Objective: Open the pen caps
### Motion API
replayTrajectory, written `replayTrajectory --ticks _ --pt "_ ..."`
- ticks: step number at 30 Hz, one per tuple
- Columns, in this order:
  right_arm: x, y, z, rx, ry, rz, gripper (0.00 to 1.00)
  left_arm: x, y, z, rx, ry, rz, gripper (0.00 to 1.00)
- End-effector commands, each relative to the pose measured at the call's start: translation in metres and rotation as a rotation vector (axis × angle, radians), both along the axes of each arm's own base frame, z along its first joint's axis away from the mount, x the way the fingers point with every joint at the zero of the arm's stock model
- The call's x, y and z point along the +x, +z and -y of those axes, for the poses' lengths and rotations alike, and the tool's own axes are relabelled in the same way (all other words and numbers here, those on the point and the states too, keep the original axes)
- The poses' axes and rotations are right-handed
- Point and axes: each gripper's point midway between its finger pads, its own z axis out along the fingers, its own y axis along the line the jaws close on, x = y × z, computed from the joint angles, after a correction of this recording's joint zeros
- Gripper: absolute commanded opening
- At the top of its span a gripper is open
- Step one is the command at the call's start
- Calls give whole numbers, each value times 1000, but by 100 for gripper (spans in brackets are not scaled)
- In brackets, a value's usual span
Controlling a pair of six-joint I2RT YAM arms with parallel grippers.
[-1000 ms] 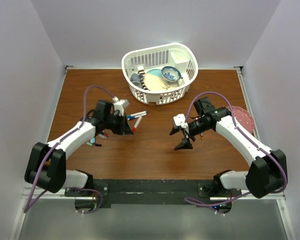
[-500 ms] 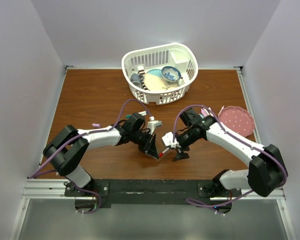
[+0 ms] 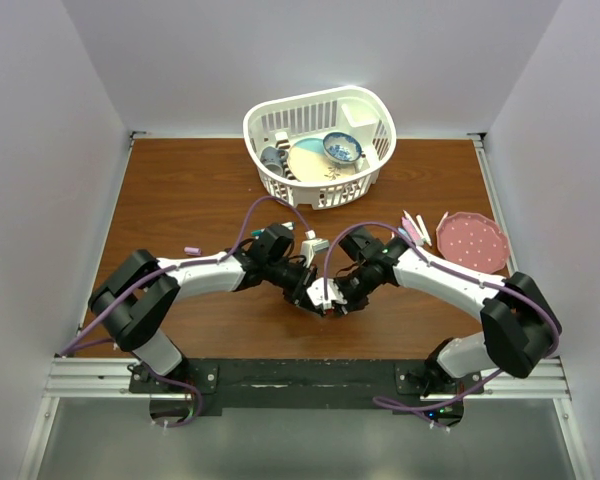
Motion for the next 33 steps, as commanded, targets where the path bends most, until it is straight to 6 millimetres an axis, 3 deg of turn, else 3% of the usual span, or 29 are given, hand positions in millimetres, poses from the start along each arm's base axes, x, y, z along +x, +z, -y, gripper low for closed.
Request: replayTrajectory --ticks 1,6,10,11,15,18,20,21,22,23,25,33 --pt "13 2 3 -37 -58 46 27 10 16 3 -44 9 60 0" --pt "19 3 6 -52 -90 76 22 23 21 -11 -43 77 85 0" --pt "24 13 3 -25 -121 60 0 35 31 -20 -70 140 106 0" --pt "22 16 2 -15 -134 36 0 39 36 -19 -93 152 126 1" --pt "21 42 -11 102 -212 -89 0 52 54 -20 -146 258 191 37" --pt "28 65 -20 199 -300 -159 0 71 71 -26 -186 407 277 54" --pt "37 74 -25 253 -383 -202 0 89 95 -33 -255 542 361 59" --pt "41 78 -25 273 -410 -210 0 89 89 -39 -258 600 338 63" --pt "46 84 -29 304 -463 -237 0 95 105 -41 -329 651 368 66" --pt "49 88 -30 323 -488 -249 0 97 102 -50 -348 722 374 70" --pt "61 96 -34 379 -540 -251 0 97 121 -51 -452 783 366 78" --pt "78 99 -42 441 -771 -391 0 110 146 -49 -570 940 374 81"
